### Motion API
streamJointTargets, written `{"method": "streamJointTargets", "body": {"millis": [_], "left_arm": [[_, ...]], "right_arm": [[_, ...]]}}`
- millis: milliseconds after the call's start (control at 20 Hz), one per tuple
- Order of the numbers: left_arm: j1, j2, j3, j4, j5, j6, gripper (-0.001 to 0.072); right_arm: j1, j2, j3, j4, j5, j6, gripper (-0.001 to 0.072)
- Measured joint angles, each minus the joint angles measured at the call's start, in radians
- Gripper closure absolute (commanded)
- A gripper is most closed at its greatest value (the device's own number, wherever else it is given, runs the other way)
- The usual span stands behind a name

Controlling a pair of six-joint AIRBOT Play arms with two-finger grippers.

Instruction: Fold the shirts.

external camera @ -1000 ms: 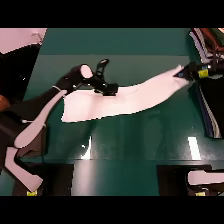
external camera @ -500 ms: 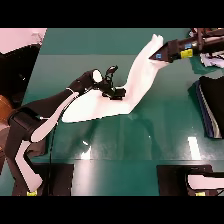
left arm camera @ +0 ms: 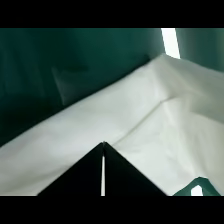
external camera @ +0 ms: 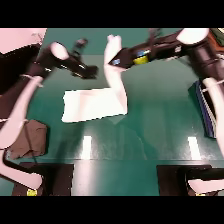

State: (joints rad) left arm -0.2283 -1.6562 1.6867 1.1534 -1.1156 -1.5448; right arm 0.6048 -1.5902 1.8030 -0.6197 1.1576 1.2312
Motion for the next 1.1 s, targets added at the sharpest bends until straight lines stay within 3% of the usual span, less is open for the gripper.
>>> {"method": "streamJointTargets", "body": {"millis": [50,100,200,250,450,750,850,900,1100], "left_arm": [[0.048,0.041,0.002,0.027,-0.019,0.006,0.0680],[0.100,0.085,0.003,0.050,-0.037,0.013,0.0680],[0.188,0.161,0.006,0.074,-0.056,0.023,0.0680],[0.223,0.190,0.006,0.085,-0.064,0.024,0.0680],[0.319,0.266,0.007,0.103,-0.098,0.031,0.0680],[0.352,0.294,0.007,0.096,-0.143,0.035,0.0680],[0.354,0.296,0.007,0.093,-0.156,0.035,0.0680],[0.356,0.296,0.007,0.092,-0.162,0.037,0.0680],[0.357,0.298,0.007,0.073,-0.171,0.052,0.0680]], "right_arm": [[0.049,-0.029,0.006,0.000,-0.049,-0.005,0.0662],[0.099,-0.068,0.021,-0.001,-0.095,-0.010,0.0527],[0.181,-0.152,0.069,-0.004,-0.153,-0.027,0.0145],[0.211,-0.192,0.098,-0.006,-0.163,-0.042,0.0072],[0.253,-0.306,0.200,-0.026,-0.102,-0.071,0.0165],[0.084,-0.211,-0.021,-0.152,0.031,-0.026,0.0164],[-0.013,-0.146,-0.171,-0.180,0.032,0.008,0.0138],[-0.063,-0.117,-0.249,-0.187,0.020,0.029,0.0058],[-0.205,-0.076,-0.472,-0.163,-0.026,0.076,0.0057]]}}
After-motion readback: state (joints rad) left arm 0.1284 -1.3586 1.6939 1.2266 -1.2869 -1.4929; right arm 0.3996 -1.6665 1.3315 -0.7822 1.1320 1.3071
